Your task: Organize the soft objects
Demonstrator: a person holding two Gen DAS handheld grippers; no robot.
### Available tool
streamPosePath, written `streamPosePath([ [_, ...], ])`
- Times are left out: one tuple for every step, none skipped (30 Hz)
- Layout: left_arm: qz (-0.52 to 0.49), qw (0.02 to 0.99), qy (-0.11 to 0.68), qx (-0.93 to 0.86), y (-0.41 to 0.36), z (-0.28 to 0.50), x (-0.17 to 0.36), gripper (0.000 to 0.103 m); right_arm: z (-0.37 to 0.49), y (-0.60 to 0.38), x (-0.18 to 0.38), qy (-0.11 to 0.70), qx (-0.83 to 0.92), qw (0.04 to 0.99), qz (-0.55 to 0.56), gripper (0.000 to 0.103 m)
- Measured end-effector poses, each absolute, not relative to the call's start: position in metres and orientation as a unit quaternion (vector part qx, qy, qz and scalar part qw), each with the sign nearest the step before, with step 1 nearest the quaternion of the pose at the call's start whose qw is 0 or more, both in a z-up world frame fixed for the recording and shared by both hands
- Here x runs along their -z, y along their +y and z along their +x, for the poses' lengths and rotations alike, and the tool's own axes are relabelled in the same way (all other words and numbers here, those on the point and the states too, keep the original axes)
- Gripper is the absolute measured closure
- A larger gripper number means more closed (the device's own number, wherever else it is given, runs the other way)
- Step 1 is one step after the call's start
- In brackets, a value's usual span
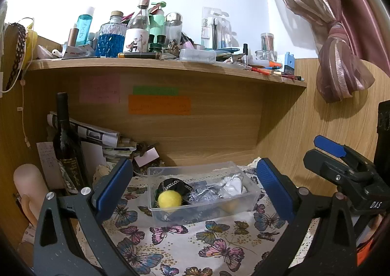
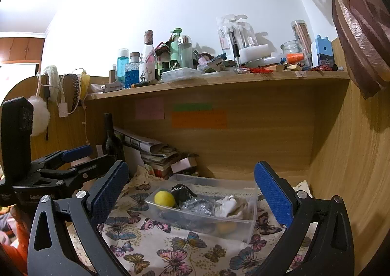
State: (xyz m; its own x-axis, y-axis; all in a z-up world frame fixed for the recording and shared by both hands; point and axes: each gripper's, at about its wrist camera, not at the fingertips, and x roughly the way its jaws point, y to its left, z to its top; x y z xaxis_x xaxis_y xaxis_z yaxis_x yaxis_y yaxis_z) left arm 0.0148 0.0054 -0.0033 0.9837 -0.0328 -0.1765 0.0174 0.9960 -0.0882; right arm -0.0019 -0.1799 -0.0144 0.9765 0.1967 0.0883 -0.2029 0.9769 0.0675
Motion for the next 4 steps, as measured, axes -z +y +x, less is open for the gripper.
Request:
streamPosePath([
  [-0.043,0.995,0.090,0.013,0.0053,0.0149,0.0035,0.000,-0.0008,-0.1801,0.0148,-0.039,-0.101,0.993,0.038,0.000],
  [-0.043,0.995,0.091,0.014,0.0051,0.0149,0.0039,0.000,0.0005,-0.1807,0.0151,-0.038,-0.102,0.993,0.039,0.000],
  [-0.043,0.995,0.091,0.015,0.0060,0.0155,0.0039,0.000,0.0018,-0.1812,0.0156,-0.036,-0.102,0.993,0.039,0.000],
  [-0.043,0.995,0.093,0.015,0.0057,0.0159,0.0042,0.000,0.0025,-0.1818,0.0161,-0.036,-0.103,0.993,0.039,0.000],
])
